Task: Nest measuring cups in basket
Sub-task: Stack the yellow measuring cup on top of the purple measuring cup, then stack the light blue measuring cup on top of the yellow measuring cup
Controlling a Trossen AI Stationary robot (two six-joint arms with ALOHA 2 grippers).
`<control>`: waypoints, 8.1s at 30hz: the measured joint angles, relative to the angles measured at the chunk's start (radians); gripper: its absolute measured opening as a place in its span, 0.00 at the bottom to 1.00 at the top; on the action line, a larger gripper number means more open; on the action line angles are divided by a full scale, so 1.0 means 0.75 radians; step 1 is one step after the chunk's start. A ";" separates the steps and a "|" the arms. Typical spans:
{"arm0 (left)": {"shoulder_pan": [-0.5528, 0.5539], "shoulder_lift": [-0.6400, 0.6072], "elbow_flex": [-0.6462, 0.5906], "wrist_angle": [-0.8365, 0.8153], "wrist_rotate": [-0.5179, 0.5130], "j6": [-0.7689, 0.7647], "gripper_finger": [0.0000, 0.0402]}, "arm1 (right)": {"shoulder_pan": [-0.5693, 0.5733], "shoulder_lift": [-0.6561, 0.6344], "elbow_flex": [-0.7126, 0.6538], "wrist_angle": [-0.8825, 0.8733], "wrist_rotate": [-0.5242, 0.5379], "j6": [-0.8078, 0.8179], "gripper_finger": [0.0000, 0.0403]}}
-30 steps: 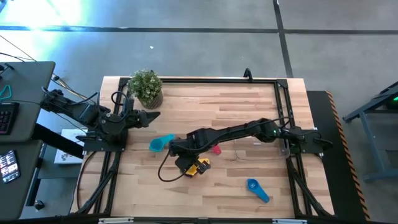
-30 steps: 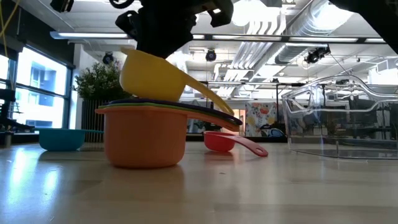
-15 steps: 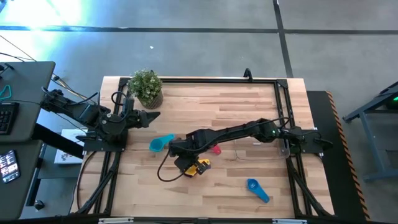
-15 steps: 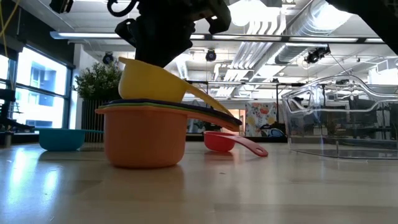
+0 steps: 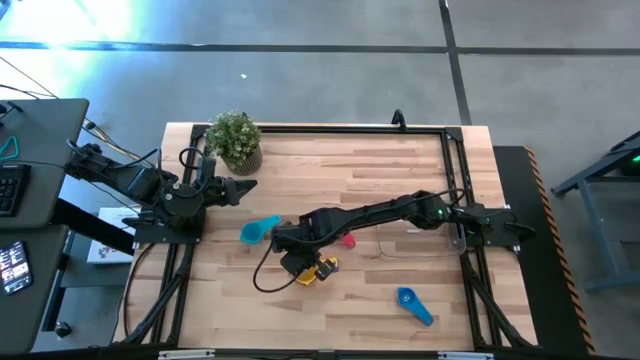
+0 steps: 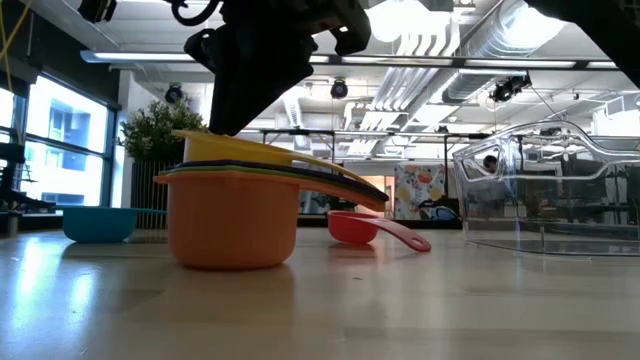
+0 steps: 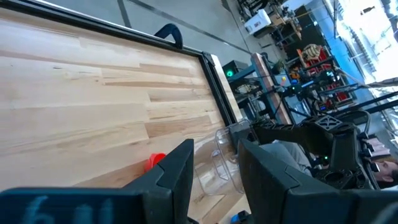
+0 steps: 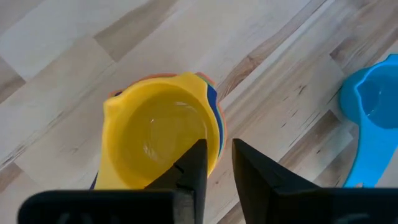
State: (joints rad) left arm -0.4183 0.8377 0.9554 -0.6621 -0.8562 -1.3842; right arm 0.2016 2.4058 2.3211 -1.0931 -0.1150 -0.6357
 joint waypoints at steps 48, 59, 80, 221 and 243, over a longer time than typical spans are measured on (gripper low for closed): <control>0.000 0.000 0.000 0.001 0.009 0.044 0.29 | -0.024 0.003 0.041 -0.120 0.096 0.199 0.18; 0.000 0.000 0.000 -0.072 0.097 0.293 0.29 | -0.024 -0.106 0.038 -0.239 0.194 0.633 0.18; 0.000 0.000 -0.001 -0.727 0.380 0.290 0.29 | 0.020 -0.387 0.039 -0.269 0.521 1.662 0.18; 0.157 1.019 0.210 0.252 1.144 1.083 0.02 | 0.045 -0.667 0.039 0.156 1.245 1.629 0.18; 0.148 1.161 0.210 0.234 1.135 1.045 0.02 | 0.046 -0.667 0.039 0.116 1.186 1.680 0.18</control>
State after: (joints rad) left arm -0.3073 1.7088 1.1126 -0.4869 -0.0053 -0.6006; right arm 0.2363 1.9053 2.3501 -1.0062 0.7746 0.6247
